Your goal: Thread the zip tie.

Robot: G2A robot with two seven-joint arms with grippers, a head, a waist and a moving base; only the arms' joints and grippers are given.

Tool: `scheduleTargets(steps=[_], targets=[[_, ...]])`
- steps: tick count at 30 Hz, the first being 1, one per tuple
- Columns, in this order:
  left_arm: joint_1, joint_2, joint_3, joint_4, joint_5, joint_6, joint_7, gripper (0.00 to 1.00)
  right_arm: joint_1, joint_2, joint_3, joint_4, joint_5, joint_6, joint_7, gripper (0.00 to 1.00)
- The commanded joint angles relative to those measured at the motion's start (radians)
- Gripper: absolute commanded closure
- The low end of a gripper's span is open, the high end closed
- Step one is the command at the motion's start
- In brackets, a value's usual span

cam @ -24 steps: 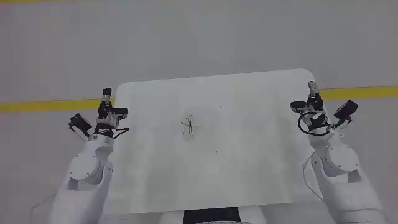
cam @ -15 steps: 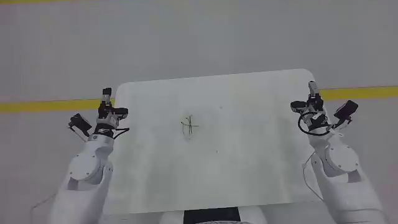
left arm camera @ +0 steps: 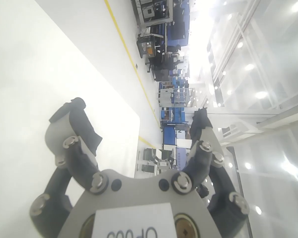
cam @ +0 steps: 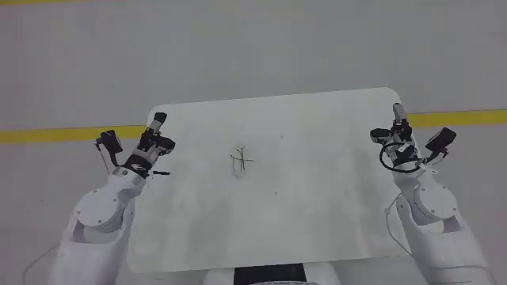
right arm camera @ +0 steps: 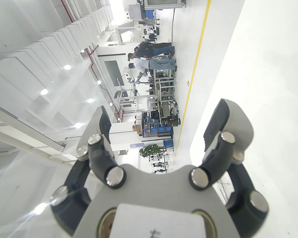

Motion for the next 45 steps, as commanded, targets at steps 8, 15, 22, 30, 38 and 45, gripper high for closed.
scheduleTargets(steps=[8, 15, 22, 30, 38, 45], targets=[[-0.019, 0.018, 0.026, -0.019, 0.185, 0.033, -0.169, 0.00, 0.000, 0.000, 0.000, 0.000, 0.000, 0.000, 0.000, 0.00], [-0.031, 0.031, 0.037, -0.019, 0.347, 0.090, -0.250, 0.00, 0.000, 0.000, 0.000, 0.000, 0.000, 0.000, 0.000, 0.00], [-0.031, 0.031, 0.037, -0.019, 0.347, 0.090, -0.250, 0.00, 0.000, 0.000, 0.000, 0.000, 0.000, 0.000, 0.000, 0.00], [-0.039, 0.034, 0.037, -0.017, 0.383, 0.097, -0.259, 0.00, 0.000, 0.000, 0.000, 0.000, 0.000, 0.000, 0.000, 0.00], [-0.235, 0.060, 0.195, -0.004, 0.715, 0.193, -0.598, 0.00, 0.000, 0.000, 0.000, 0.000, 0.000, 0.000, 0.000, 0.00], [-0.248, 0.062, 0.216, -0.006, 0.748, 0.191, -0.622, 0.00, 0.000, 0.000, 0.000, 0.000, 0.000, 0.000, 0.000, 0.00]])
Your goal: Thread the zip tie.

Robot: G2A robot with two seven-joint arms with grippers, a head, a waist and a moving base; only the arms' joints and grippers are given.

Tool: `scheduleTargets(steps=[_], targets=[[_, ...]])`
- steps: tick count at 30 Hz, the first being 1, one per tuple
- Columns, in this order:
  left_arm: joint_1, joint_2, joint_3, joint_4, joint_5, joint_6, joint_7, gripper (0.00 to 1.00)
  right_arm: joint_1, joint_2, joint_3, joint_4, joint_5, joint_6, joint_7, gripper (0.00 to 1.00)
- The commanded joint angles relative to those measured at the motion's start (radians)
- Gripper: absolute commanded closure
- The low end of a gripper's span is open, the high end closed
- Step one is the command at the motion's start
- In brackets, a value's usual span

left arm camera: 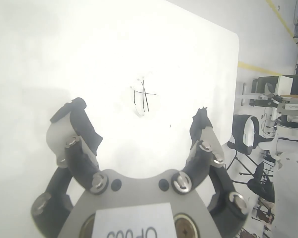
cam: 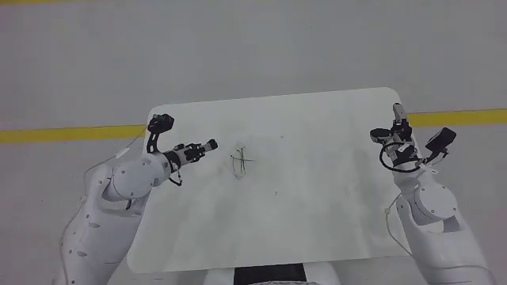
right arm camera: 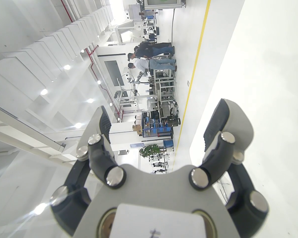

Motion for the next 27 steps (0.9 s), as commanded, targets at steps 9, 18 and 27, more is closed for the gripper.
scheduleTargets(steps=[9, 18, 27], targets=[[-0.035, 0.003, 0.067, -0.022, 0.110, -0.011, -0.034, 0.00, 0.000, 0.000, 0.000, 0.000, 0.000, 0.000, 0.000, 0.00], [-0.219, -0.017, 0.323, -0.006, 0.344, 0.057, -0.173, 0.00, 0.000, 0.000, 0.000, 0.000, 0.000, 0.000, 0.000, 0.00], [-0.242, -0.035, 0.343, 0.036, 0.306, 0.057, -0.185, 0.00, 0.000, 0.000, 0.000, 0.000, 0.000, 0.000, 0.000, 0.00]])
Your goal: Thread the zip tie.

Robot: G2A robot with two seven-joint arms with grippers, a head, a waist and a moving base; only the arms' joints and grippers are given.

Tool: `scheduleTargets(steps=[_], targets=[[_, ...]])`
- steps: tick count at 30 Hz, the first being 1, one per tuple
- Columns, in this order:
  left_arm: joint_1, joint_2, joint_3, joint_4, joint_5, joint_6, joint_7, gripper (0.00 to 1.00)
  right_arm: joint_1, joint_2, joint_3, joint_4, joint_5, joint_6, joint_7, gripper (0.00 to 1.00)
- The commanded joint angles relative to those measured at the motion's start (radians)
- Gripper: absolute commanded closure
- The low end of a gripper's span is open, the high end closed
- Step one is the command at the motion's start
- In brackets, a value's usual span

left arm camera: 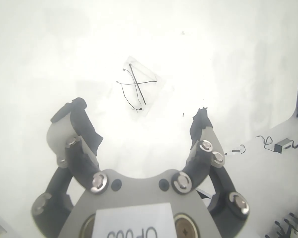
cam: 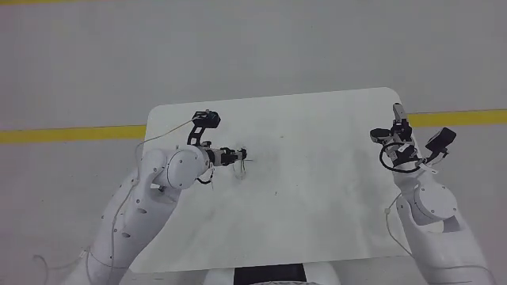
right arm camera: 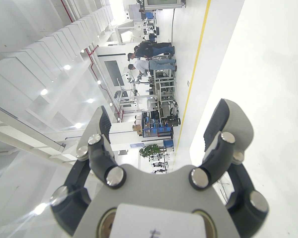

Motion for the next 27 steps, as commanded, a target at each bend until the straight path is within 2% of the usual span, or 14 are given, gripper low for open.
scheduleTargets(steps=[1, 5, 7, 10, 11, 14, 16, 17, 18, 20, 21, 27], targets=[[0.000, 0.000, 0.000, 0.000, 0.000, 0.000, 0.000, 0.00, 0.000, 0.000, 0.000, 0.000, 0.000, 0.000, 0.000, 0.00], [0.000, 0.000, 0.000, 0.000, 0.000, 0.000, 0.000, 0.00, 0.000, 0.000, 0.000, 0.000, 0.000, 0.000, 0.000, 0.00], [-0.013, 0.001, 0.017, -0.007, 0.055, -0.021, 0.006, 0.00, 0.000, 0.000, 0.000, 0.000, 0.000, 0.000, 0.000, 0.00], [-0.081, -0.001, 0.091, -0.008, 0.215, -0.002, -0.115, 0.00, 0.000, 0.000, 0.000, 0.000, 0.000, 0.000, 0.000, 0.00], [-0.117, -0.005, 0.133, -0.012, 0.302, 0.000, -0.169, 0.00, 0.000, 0.000, 0.000, 0.000, 0.000, 0.000, 0.000, 0.00], [-0.188, -0.025, 0.207, -0.002, 0.413, 0.000, -0.283, 0.00, 0.000, 0.000, 0.000, 0.000, 0.000, 0.000, 0.000, 0.00], [-0.231, -0.042, 0.271, 0.044, 0.463, 0.000, -0.283, 0.00, 0.000, 0.000, 0.000, 0.000, 0.000, 0.000, 0.000, 0.00], [-0.247, -0.051, 0.294, 0.059, 0.459, 0.000, -0.283, 0.00, 0.000, 0.000, 0.000, 0.000, 0.000, 0.000, 0.000, 0.00], [-0.266, -0.062, 0.318, 0.092, 0.425, 0.000, -0.283, 0.00, 0.000, 0.000, 0.000, 0.000, 0.000, 0.000, 0.000, 0.00], [-0.305, -0.074, 0.367, 0.144, 0.442, 0.000, -0.283, 0.00, 0.000, 0.000, 0.000, 0.000, 0.000, 0.000, 0.000, 0.00], [-0.316, -0.079, 0.384, 0.160, 0.448, 0.000, -0.283, 0.00, 0.000, 0.000, 0.000, 0.000, 0.000, 0.000, 0.000, 0.00], [-0.316, -0.079, 0.384, 0.160, 0.448, 0.000, -0.283, 0.00, 0.000, 0.000, 0.000, 0.000, 0.000, 0.000, 0.000, 0.00]])
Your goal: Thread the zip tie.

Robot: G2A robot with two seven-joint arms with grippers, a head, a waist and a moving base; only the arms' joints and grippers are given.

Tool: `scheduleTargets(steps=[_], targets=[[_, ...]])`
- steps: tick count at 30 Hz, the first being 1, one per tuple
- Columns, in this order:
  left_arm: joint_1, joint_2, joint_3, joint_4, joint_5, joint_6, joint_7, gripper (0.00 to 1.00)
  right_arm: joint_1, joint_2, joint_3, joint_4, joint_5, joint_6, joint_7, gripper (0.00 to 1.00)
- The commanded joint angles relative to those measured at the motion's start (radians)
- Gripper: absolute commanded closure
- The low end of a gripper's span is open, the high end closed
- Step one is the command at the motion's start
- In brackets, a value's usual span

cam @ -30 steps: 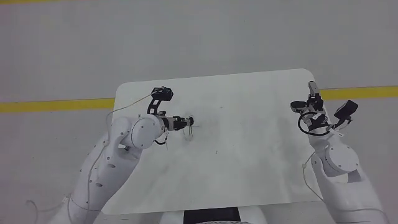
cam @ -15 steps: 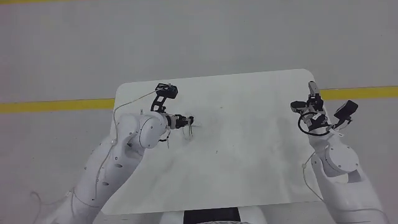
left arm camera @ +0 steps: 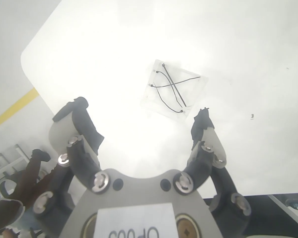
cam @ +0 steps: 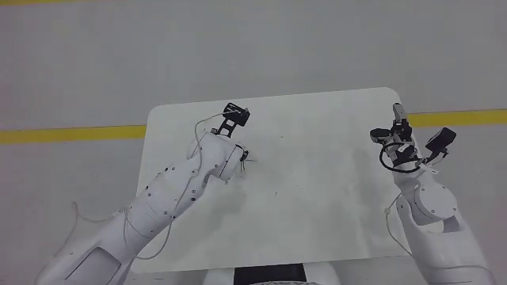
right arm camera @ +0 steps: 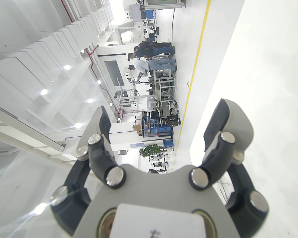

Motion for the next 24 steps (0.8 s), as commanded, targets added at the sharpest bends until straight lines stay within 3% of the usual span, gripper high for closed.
scheduleTargets(steps=[1, 14, 16, 20, 24], targets=[[0.000, 0.000, 0.000, 0.000, 0.000, 0.000, 0.000, 0.00, 0.000, 0.000, 0.000, 0.000, 0.000, 0.000, 0.000, 0.00], [0.000, 0.000, 0.000, 0.000, 0.000, 0.000, 0.000, 0.00, 0.000, 0.000, 0.000, 0.000, 0.000, 0.000, 0.000, 0.00], [0.016, -0.004, -0.032, 0.040, -0.023, 0.000, 0.000, 0.00, 0.000, 0.000, 0.000, 0.000, 0.000, 0.000, 0.000, 0.00], [0.044, -0.041, -0.101, 0.083, -0.052, 0.000, 0.000, 0.00, 0.000, 0.000, 0.000, 0.000, 0.000, 0.000, 0.000, 0.00], [0.077, -0.091, -0.173, 0.132, -0.080, 0.000, 0.000, 0.00, 0.000, 0.000, 0.000, 0.000, 0.000, 0.000, 0.000, 0.00]])
